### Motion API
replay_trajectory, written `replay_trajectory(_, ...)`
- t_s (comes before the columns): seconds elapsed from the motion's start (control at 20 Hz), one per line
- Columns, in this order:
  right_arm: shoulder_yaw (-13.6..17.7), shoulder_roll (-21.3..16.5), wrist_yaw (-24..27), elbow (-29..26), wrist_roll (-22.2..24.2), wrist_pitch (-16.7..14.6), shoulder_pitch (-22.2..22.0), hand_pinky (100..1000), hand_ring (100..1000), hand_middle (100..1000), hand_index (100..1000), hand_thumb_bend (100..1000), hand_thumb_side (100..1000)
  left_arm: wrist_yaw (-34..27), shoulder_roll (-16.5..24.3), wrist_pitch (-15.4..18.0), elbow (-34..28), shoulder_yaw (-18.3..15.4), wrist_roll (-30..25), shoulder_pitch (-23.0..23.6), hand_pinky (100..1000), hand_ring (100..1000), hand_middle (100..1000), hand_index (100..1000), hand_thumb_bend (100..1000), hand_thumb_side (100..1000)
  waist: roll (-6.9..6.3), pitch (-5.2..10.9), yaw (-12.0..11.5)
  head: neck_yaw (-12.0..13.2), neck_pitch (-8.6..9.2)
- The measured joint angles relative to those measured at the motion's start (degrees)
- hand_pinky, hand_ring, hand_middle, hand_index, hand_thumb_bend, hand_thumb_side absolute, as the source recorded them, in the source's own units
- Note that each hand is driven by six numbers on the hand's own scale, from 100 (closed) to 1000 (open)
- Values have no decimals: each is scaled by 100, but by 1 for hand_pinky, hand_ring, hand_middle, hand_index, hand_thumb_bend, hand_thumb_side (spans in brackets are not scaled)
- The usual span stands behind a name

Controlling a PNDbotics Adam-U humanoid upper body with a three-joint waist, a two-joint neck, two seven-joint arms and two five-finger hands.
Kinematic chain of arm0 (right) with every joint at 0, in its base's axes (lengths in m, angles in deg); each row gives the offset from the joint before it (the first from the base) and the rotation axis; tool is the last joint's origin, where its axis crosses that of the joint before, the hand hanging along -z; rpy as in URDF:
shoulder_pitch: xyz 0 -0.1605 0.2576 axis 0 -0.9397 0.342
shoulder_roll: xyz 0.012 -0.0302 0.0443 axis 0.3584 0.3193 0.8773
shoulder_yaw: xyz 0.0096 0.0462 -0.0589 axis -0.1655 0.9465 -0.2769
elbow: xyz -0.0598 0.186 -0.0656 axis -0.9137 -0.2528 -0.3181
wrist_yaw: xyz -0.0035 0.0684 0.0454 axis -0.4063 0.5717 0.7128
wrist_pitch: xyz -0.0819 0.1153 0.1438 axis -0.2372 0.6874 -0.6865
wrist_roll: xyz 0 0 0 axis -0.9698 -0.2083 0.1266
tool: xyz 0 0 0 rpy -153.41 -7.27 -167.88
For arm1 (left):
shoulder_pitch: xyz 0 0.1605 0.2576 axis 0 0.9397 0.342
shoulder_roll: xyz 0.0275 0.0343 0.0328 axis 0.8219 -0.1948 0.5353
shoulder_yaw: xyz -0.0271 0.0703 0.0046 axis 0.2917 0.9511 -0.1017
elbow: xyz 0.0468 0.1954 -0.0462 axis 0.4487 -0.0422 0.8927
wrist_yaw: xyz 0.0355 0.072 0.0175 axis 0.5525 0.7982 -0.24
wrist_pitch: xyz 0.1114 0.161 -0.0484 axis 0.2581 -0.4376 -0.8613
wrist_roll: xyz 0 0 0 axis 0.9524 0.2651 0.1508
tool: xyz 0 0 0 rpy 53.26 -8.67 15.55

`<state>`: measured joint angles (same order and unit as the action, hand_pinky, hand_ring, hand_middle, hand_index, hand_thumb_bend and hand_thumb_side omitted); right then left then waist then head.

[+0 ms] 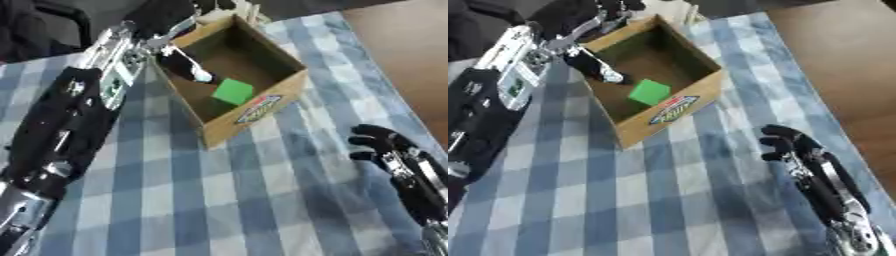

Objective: Pick up objects on the table and place them in the box.

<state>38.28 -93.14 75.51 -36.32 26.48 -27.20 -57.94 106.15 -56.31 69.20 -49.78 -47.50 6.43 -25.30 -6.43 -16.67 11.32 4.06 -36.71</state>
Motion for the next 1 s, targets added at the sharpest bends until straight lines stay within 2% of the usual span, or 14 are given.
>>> replay_trajectory(0.2,72,-2,-1,0,-64,-9,-1,721,828,812,854,100,723,-381,311,-1,-634,-202,382,567,857,710,709,886,497,257,20,1,-152,-27,0)
replay_trajectory(0.25,92,-3,-1,-1,-81,-15,1,721,828,812,854,100,723,-478,389,-22,-798,-245,483,728,857,710,709,886,497,257,30,1,-189,-27,0)
replay_trajectory(0.4,149,-7,-3,-2,-133,-20,3,721,828,812,854,100,724,-769,499,-158,-1273,-322,758,1177,867,692,695,885,353,345,76,-19,-296,-41,0)
replay_trajectory(0.45,167,-8,-4,-3,-150,-22,3,721,828,812,854,100,724,-865,499,-223,-1417,-344,818,1324,867,692,695,885,353,345,101,-42,-347,-46,0)
replay_trajectory(0.5,177,-8,-5,-4,-167,-24,4,721,828,812,853,100,725,-959,499,-297,-1551,-369,852,1479,874,688,693,889,293,399,132,-61,-377,-46,-1)
replay_trajectory(0.55,194,-8,-6,-5,-181,-27,4,721,828,812,853,100,725,-1051,490,-376,-1663,-395,867,1626,874,688,693,889,293,399,162,-70,-397,-40,-3)
replay_trajectory(0.6,200,-8,-7,-6,-189,-32,4,721,828,812,853,100,725,-1137,480,-459,-1765,-424,866,1776,882,683,691,891,231,466,181,-80,-413,-27,-5)
replay_trajectory(0.75,235,-8,-9,-7,-231,-32,1,721,828,812,853,100,726,-1418,265,-724,-2024,-548,832,2211,888,680,690,894,175,544,215,-106,-492,18,-60)
replay_trajectory(0.8,235,-8,-11,-7,-239,-33,1,721,828,812,853,100,727,-1506,161,-813,-2096,-589,810,2357,891,676,688,896,146,602,230,-106,-524,33,-82)
replay_trajectory(1.0,250,-8,-15,-8,-265,-38,-3,721,828,812,853,100,724,-1876,-265,-1181,-2379,-725,688,2955,895,673,687,898,113,679,297,-116,-593,49,-158)
